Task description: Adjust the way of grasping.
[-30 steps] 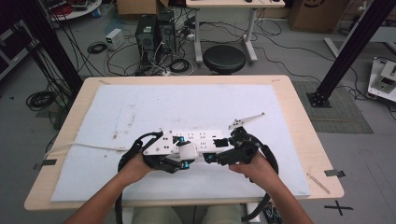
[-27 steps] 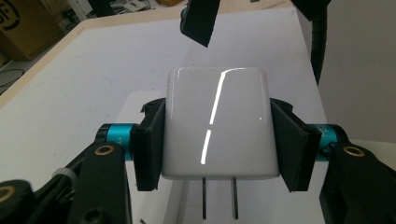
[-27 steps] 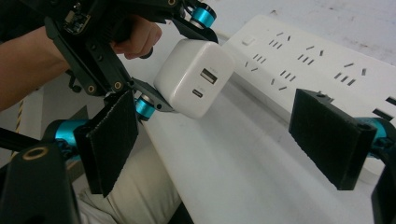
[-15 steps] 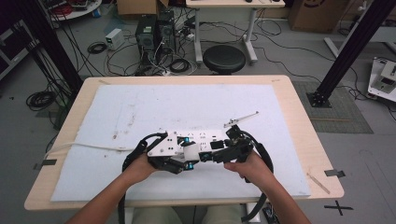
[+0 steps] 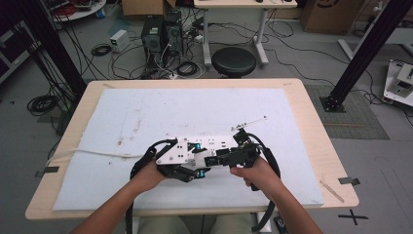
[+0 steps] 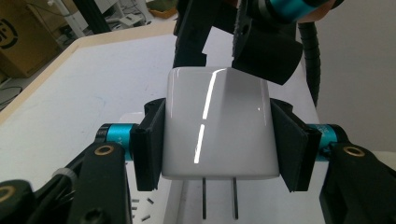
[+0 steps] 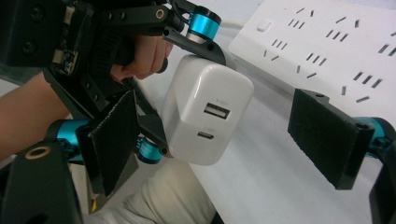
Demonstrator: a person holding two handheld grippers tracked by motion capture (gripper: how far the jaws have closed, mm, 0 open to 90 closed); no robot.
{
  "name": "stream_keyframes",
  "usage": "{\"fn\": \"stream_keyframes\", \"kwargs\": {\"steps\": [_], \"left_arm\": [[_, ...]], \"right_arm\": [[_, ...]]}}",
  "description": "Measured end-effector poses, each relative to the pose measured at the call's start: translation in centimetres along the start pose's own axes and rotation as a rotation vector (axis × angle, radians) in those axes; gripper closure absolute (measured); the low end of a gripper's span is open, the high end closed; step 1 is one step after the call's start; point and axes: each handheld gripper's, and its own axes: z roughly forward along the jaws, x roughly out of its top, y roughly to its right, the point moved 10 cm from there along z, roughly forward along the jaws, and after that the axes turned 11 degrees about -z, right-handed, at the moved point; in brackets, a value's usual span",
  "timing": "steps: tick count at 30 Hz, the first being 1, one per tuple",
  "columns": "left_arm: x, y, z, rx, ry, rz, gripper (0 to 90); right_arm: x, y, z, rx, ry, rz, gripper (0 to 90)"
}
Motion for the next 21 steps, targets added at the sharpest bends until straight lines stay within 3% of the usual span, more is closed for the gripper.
{"fn": "stream_keyframes", "kwargs": {"steps": [10, 15, 21], "left_arm": [[0.53, 0.29, 0.46, -0.01, 0.01, 0.014, 42.5], [0.55, 0.42, 0.58, -0.014, 0.006, 0.022, 42.4], [0.47, 0.69, 0.82, -0.016, -0.004, 0.049, 42.4]], "right_arm": [[-0.05, 0.22, 0.52, 0.052, 0.021, 0.057, 30.4], [-0.22, 0.17, 0.62, 0.116, 0.028, 0.093, 43.1], [-0.44, 0.22, 0.72, 0.171, 0.043, 0.112, 51.0]]}}
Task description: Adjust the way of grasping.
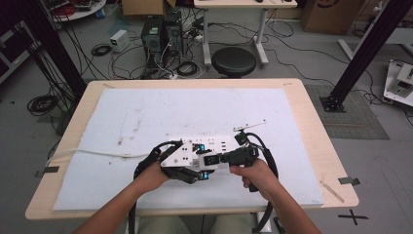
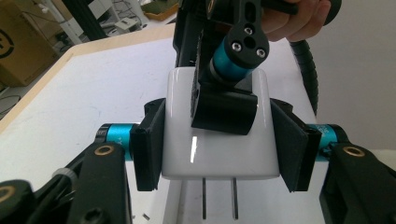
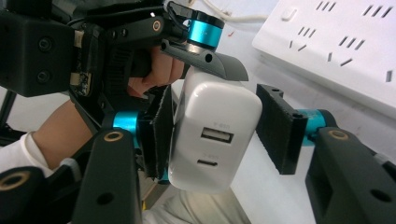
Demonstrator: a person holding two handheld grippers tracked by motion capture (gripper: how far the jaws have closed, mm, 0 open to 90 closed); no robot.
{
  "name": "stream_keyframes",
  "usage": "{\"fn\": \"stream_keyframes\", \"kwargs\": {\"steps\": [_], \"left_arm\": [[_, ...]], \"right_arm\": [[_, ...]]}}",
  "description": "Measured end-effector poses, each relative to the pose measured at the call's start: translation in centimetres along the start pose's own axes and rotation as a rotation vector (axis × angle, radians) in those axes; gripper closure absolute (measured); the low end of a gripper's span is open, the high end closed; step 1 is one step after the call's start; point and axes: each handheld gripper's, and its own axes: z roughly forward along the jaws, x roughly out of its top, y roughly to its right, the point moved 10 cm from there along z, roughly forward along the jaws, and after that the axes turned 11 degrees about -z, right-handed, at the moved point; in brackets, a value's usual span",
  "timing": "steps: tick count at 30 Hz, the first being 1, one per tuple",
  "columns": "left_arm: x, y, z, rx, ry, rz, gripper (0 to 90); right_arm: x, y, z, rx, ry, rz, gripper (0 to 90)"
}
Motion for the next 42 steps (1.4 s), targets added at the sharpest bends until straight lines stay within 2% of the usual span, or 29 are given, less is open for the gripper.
{"fn": "stream_keyframes", "kwargs": {"steps": [2, 7, 9, 12, 14, 15, 20, 21, 23, 24, 27, 33, 35, 38, 42], "left_arm": [[0.0, 0.1, 0.1, -0.002, -0.004, 0.008, 42.4], [-0.2, 0.1, 0.1, 0.002, -0.018, 0.019, 42.4], [-0.3, 0.0, 0.2, 0.006, -0.02, -0.003, 42.1], [-0.5, -0.2, 0.3, 0.002, -0.023, -0.073, 38.0], [-1.0, -0.6, 0.3, 0.007, -0.042, -0.122, 26.1], [-1.4, -0.8, 0.1, 0.012, -0.049, -0.153, 24.1], [-2.4, -1.7, -0.9, 0.029, -0.032, -0.245, 22.1], [-2.4, -1.7, -0.9, 0.029, -0.032, -0.245, 22.1], [-2.6, -2.4, -1.7, 0.061, -0.009, -0.289, 22.1], [-2.7, -2.7, -2.1, 0.072, -0.001, -0.297, 22.1], [-2.9, -3.7, -3.1, 0.107, 0.016, -0.327, 22.1], [-3.3, -5.0, -4.8, 0.155, 0.038, -0.36, 22.1], [-3.4, -5.3, -5.3, 0.167, 0.045, -0.366, 22.1], [-3.6, -5.6, -6.0, 0.183, 0.067, -0.403, 22.1], [-3.8, -6.2, -7.1, 0.22, 0.074, -0.416, 22.1]], "right_arm": [[-0.1, -0.2, 0.1, 0.018, -0.004, 0.012, 54.2], [-0.2, -0.1, 0.3, 0.018, -0.01, 0.03, 57.4], [-0.2, 0.0, 0.3, 0.008, -0.011, 0.025, 58.7], [-0.2, 0.3, 0.2, -0.054, -0.016, -0.017, 61.6], [-0.1, 0.4, -0.2, -0.075, -0.002, -0.044, 62.3], [-0.1, 0.5, -0.5, -0.088, 0.002, -0.052, 62.6], [0.2, 1.0, -2.4, -0.175, 0.029, -0.132, 63.0], [0.3, 1.1, -2.9, -0.202, 0.035, -0.152, 63.1], [0.4, 1.6, -3.7, -0.259, 0.037, -0.192, 63.2], [0.4, 1.9, -4.2, -0.296, 0.04, -0.23, 63.2], [0.5, 2.2, -5.1, -0.357, 0.035, -0.292, 63.2], [0.2, 3.1, -6.3, -0.435, -0.03, -0.362, 63.3], [0.1, 3.3, -6.6, -0.449, -0.048, -0.388, 63.3], [0.1, 3.5, -6.9, -0.469, -0.076, -0.418, 63.3], [0.1, 3.6, -7.5, -0.476, -0.111, -0.468, 63.3]]}}
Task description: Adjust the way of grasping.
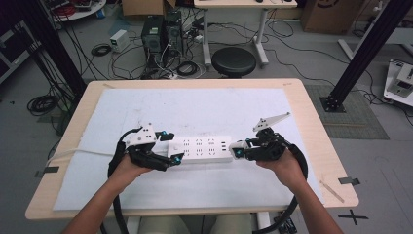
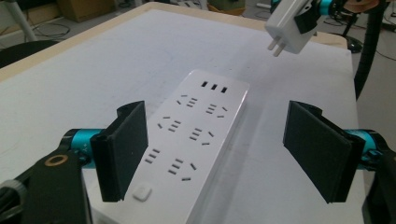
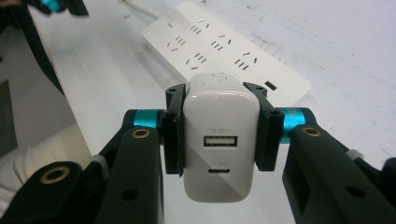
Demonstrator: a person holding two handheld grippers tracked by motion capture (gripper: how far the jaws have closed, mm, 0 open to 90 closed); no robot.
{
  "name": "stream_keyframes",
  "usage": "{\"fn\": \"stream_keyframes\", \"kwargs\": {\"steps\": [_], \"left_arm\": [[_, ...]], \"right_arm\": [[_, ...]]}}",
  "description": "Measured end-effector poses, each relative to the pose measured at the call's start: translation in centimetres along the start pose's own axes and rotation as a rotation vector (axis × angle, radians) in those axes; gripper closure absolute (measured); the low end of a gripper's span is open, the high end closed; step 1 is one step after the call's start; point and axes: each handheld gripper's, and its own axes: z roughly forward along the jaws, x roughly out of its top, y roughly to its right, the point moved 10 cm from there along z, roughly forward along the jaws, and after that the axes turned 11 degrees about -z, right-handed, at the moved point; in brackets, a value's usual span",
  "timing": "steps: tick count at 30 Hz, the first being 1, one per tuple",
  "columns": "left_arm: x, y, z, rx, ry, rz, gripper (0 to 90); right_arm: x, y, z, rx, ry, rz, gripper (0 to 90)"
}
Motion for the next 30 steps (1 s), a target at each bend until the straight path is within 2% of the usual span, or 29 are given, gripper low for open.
{"fn": "stream_keyframes", "kwargs": {"steps": [4, 5, 11, 15, 20, 30], "left_arm": [[0.1, -0.8, -0.9, 0.043, 0.02, -0.02, 22.1], [0.2, -0.9, -1.1, 0.05, 0.023, -0.018, 22.1], [0.4, -1.6, -2.6, 0.096, 0.047, -0.028, 22.1], [0.5, -2.1, -3.4, 0.121, 0.056, -0.027, 22.1], [0.5, -2.9, -4.3, 0.146, 0.072, -0.043, 22.1], [0.3, -3.6, -5.0, 0.158, 0.083, -0.053, 22.1]], "right_arm": [[-0.5, 0.3, -0.3, -0.025, -0.066, -0.075, 63.3], [-0.6, 0.4, -0.3, -0.043, -0.091, -0.098, 63.3], [-0.8, 0.7, -0.9, -0.081, -0.192, -0.197, 63.3], [-0.8, 1.2, -1.3, -0.099, -0.227, -0.25, 63.3], [-1.1, 2.0, -1.9, -0.113, -0.277, -0.275, 63.2], [-1.1, 2.8, -1.8, -0.1, -0.277, -0.257, 63.2]]}}
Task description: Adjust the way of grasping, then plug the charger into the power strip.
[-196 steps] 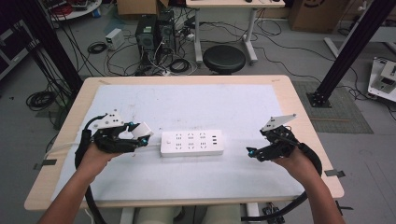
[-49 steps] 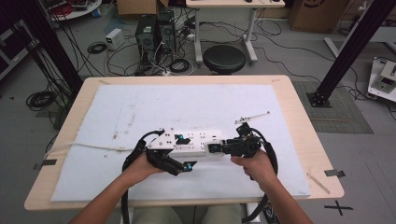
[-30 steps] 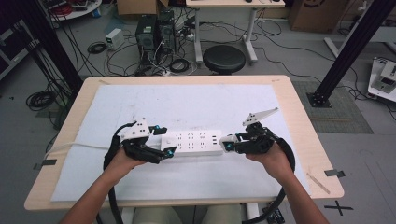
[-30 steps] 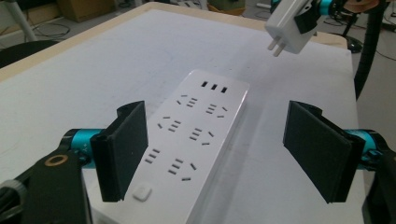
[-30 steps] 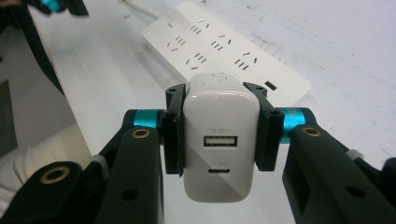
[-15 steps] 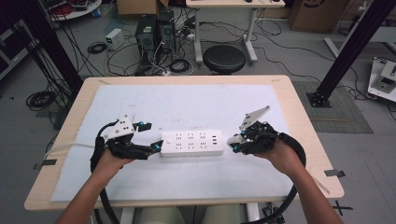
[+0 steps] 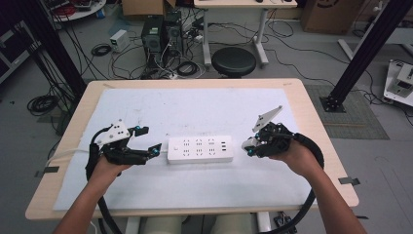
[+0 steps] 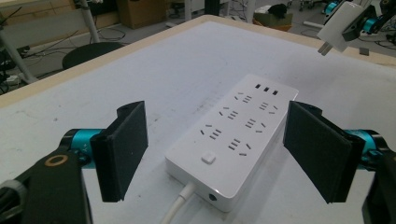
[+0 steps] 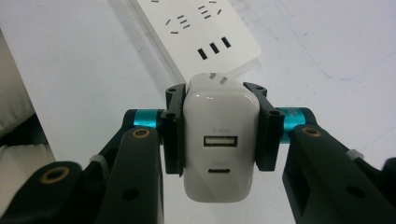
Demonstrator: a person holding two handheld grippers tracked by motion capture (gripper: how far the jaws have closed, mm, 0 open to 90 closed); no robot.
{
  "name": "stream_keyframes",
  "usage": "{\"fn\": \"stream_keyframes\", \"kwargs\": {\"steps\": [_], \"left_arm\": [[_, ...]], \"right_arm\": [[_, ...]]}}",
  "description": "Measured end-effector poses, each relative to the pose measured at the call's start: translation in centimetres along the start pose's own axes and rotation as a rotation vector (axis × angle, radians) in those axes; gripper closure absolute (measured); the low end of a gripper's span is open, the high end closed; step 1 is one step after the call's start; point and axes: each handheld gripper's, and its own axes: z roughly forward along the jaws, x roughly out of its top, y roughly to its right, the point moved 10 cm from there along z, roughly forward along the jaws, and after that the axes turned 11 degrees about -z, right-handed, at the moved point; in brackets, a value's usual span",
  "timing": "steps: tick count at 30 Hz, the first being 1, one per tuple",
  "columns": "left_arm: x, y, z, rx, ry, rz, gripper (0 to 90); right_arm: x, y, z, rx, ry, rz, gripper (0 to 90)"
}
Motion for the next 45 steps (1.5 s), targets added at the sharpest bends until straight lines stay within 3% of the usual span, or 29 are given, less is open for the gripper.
{"fn": "stream_keyframes", "kwargs": {"steps": [7, 11, 22, 30, 45], "left_arm": [[-0.1, -0.3, -0.3, 0.002, 0.005, 0.004, 22.1], [-0.4, -1.1, -0.6, 0.015, 0.003, -0.009, 22.1], [-0.8, -2.0, -1.7, 0.035, 0.017, -0.031, 22.1], [-0.9, -2.0, -1.6, 0.029, 0.003, -0.032, 22.1], [-2.1, -2.1, -1.1, 0.014, -0.022, -0.052, 22.1]], "right_arm": [[0.3, 0.5, 0.3, 0.003, -0.001, -0.005, 63.2], [1.1, 0.8, 0.5, 0.014, -0.002, -0.022, 63.2], [5.0, 2.1, 0.7, 0.032, 0.004, -0.107, 63.3], [7.6, 2.7, 1.5, 0.06, 0.016, -0.2, 63.3], [8.2, 2.7, 4.7, 0.161, -0.023, -0.268, 63.3]]}}
